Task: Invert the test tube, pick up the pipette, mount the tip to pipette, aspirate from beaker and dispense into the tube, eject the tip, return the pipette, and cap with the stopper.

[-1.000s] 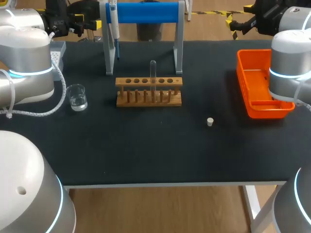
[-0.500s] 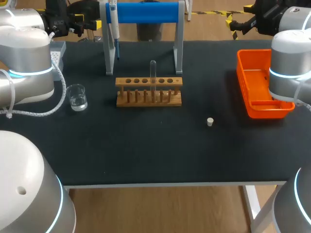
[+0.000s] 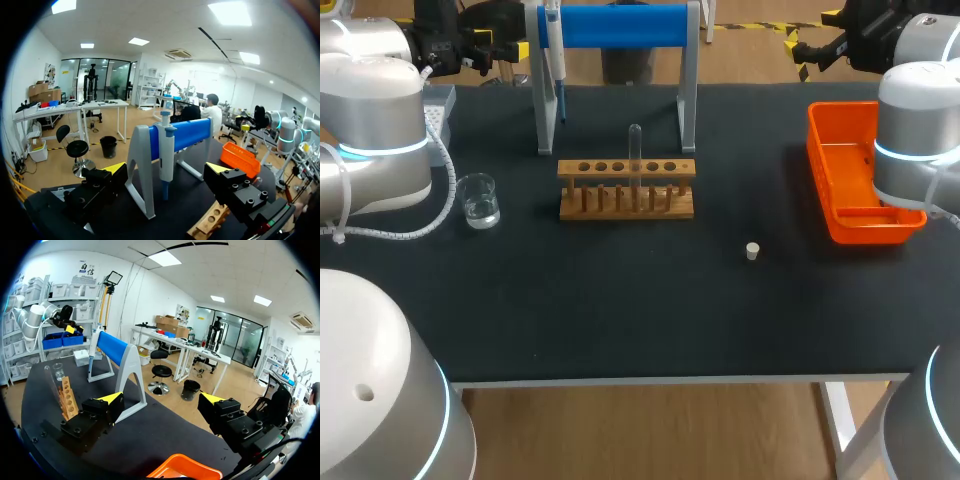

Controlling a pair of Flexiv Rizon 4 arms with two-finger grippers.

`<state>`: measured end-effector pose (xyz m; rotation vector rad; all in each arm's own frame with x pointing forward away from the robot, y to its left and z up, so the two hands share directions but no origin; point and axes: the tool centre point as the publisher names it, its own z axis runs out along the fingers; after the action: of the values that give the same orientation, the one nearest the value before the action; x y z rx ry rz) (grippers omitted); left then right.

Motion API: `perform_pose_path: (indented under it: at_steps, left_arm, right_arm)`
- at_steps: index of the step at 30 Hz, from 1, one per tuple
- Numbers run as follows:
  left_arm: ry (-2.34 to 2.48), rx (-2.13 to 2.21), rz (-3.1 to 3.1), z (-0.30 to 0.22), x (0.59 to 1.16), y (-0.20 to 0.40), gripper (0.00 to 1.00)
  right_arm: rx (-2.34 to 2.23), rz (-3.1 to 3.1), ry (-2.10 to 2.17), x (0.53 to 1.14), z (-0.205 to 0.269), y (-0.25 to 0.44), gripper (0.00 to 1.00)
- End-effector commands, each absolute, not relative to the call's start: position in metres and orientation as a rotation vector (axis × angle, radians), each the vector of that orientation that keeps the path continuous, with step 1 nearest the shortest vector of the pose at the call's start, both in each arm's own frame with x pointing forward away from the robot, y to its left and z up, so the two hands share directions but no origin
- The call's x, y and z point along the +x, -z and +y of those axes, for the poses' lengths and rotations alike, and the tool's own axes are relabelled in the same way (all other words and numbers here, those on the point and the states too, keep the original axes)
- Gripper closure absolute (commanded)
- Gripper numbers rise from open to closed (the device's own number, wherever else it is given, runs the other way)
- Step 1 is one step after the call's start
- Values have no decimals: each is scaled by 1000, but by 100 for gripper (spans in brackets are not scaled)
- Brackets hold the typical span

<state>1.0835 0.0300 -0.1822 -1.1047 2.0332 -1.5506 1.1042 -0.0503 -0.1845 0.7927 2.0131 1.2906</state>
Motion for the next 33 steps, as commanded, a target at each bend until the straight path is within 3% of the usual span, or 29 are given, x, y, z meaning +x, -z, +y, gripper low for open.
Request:
perform_pose_path:
  at_steps: [1, 20, 33]
  left_arm:
    - [1550, -1105, 2033, 30, 1084, 182, 0]
    - [1550, -1105, 2033, 30, 1084, 182, 0]
    - [1550, -1105, 2033, 30, 1084, 182, 0]
  right_arm:
    - [775, 2019, -1309, 1098, -45, 186, 0]
    - [591, 2148, -1554, 969, 45, 234, 0]
    - [439, 2227, -1705, 917, 67, 257, 0]
